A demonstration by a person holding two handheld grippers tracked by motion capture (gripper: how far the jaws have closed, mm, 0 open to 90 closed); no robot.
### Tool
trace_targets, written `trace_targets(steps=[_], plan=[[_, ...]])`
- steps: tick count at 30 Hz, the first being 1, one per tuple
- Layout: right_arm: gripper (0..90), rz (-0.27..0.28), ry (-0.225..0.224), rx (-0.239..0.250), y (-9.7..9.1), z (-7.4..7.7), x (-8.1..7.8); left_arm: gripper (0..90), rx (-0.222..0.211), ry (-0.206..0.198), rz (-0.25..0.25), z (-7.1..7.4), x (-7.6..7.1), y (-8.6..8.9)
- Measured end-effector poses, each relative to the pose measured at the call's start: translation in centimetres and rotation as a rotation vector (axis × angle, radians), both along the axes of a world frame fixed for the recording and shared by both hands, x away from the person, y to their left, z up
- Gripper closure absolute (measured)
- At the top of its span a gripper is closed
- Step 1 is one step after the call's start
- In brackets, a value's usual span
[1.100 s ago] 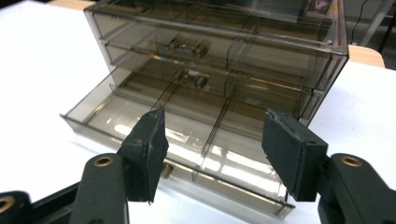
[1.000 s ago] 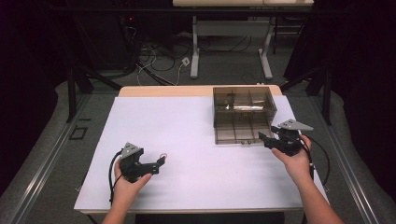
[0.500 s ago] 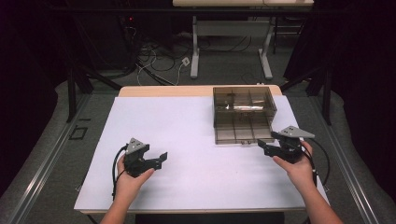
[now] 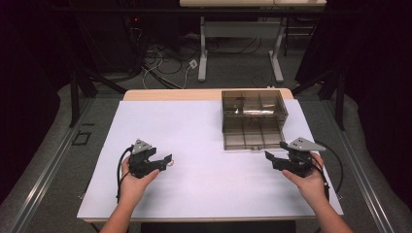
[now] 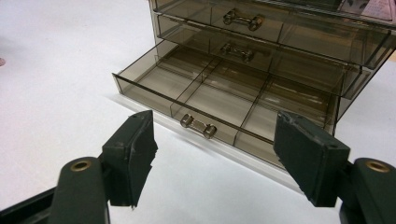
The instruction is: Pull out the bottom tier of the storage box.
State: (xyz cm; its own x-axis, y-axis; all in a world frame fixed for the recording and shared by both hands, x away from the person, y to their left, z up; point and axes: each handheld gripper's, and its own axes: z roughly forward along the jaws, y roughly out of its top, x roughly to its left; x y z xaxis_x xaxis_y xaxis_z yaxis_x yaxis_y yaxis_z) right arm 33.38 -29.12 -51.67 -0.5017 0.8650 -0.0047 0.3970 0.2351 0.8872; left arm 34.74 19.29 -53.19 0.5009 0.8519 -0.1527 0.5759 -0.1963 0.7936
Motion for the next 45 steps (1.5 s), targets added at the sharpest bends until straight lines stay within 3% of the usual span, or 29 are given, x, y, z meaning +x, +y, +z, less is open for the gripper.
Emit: trace_targets(steps=[10,11,17,22,29,31,38,41,45], plan=[[29.3,-0.007,-0.017,0.044,-0.2,-0.8,-0.6,38.3,-0.001,0.026,-0.021,0.1,0.7,0.1],[29.5,-0.008,-0.022,0.041,-0.2,-0.9,-0.7,38.6,-0.014,0.036,-0.018,0.1,0.8,0.0],[30.0,-0.003,-0.030,0.060,-0.3,-0.9,-1.0,38.6,0.012,0.043,-0.030,0.2,1.2,-0.3],[30.1,-0.006,-0.023,0.082,-0.4,-1.1,-1.1,39.2,-0.004,0.055,-0.013,0.2,1.5,-0.6],[30.0,-0.014,-0.013,0.081,-0.5,-1.3,-1.0,45.0,0.000,0.097,-0.018,-0.2,2.0,-0.7],[30.0,0.001,-0.015,0.096,-0.6,-1.3,-0.9,48.9,0.012,0.107,-0.020,-0.2,2.1,-0.7],[28.8,0.009,-0.031,0.082,-0.3,-1.1,-1.1,56.3,0.055,0.146,-0.021,-0.5,2.3,-1.0],[28.8,0.021,-0.030,0.065,-0.2,-0.9,-1.2,59.6,0.059,0.182,-0.021,-0.6,2.3,-1.1],[28.4,0.030,-0.028,0.086,-0.1,-0.8,-1.3,63.1,0.060,0.216,-0.007,-0.8,2.4,-1.2]])
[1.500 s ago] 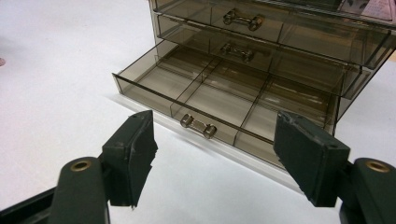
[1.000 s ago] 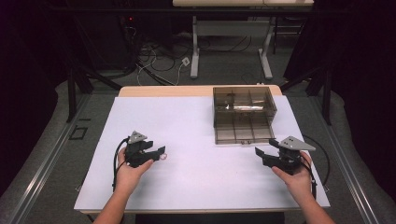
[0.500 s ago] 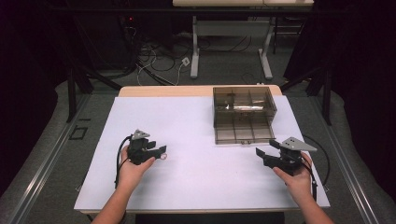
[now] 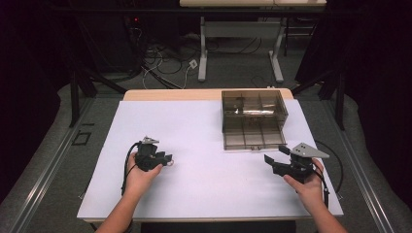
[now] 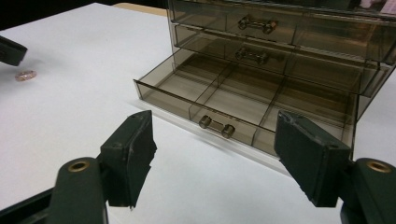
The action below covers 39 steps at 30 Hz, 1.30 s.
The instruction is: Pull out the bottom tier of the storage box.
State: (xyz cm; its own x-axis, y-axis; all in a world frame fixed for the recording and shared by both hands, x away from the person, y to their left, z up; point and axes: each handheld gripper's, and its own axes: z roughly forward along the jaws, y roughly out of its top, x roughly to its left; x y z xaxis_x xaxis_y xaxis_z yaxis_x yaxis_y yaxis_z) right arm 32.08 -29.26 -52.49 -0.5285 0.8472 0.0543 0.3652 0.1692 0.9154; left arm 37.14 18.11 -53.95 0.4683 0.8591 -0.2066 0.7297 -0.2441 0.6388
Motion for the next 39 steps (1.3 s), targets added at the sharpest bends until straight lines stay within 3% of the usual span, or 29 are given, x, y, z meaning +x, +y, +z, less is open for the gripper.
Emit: trace_targets(steps=[10,15,32,39], plan=[[26.5,0.016,-0.001,-0.001,0.07,0.10,-0.02,70.2,0.004,0.049,0.014,-0.50,0.33,-0.07],[17.4,0.020,0.024,-0.006,0.19,0.11,-0.02,72.8,0.003,0.068,0.013,-0.72,0.57,-0.14],[15.0,0.016,0.050,0.057,-0.39,0.15,-0.11,80.1,0.009,0.076,0.016,-1.01,0.77,-0.32],[14.7,0.012,0.053,0.035,-0.37,-0.02,-0.11,83.0,0.025,0.076,0.021,-0.98,0.75,-0.46]])
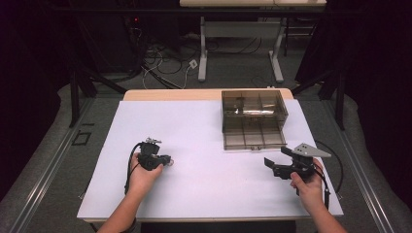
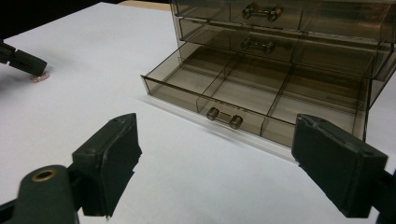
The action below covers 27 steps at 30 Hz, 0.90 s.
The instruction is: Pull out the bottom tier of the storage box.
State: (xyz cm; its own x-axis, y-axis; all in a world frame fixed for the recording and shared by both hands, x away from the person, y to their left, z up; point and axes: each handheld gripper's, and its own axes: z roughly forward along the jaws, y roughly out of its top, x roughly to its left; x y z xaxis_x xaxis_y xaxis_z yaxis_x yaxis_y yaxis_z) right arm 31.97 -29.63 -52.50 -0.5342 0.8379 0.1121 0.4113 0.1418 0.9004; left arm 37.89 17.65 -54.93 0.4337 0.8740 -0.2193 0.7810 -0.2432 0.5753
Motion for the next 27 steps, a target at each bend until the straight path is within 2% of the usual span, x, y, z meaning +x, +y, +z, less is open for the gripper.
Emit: trace_targets(steps=[11,27], plan=[[14.7,-0.027,0.025,0.000,-0.06,-0.10,0.10,85.0,0.004,-0.001,-0.006,-0.03,0.00,-0.02],[14.7,-0.021,0.032,-0.002,-0.13,-0.36,0.26,87.0,-0.001,-0.001,-0.004,-0.02,0.00,-0.01]])
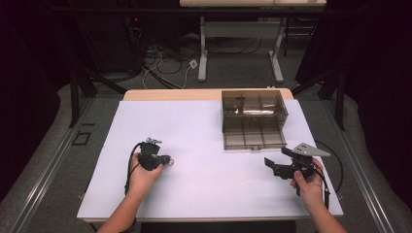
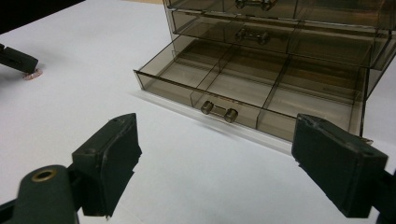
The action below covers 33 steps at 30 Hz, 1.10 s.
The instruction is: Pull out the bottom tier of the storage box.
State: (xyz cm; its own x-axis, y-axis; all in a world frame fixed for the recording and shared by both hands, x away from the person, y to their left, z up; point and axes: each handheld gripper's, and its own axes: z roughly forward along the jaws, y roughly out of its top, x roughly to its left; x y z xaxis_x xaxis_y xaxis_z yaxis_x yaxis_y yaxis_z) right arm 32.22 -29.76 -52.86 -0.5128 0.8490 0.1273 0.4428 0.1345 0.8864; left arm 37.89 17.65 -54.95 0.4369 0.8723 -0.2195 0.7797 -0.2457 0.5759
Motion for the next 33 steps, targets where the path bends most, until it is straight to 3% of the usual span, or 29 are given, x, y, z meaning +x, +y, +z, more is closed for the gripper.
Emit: trace_targets(steps=[26,33], plan=[[14.7,-0.012,0.007,-0.010,-0.06,-0.14,0.07,90.0,0.001,-0.007,0.000,0.37,0.01,0.05],[14.7,-0.006,0.005,-0.009,-0.05,-0.22,0.15,83.6,0.065,-0.051,-0.028,0.26,-0.33,-0.70]])
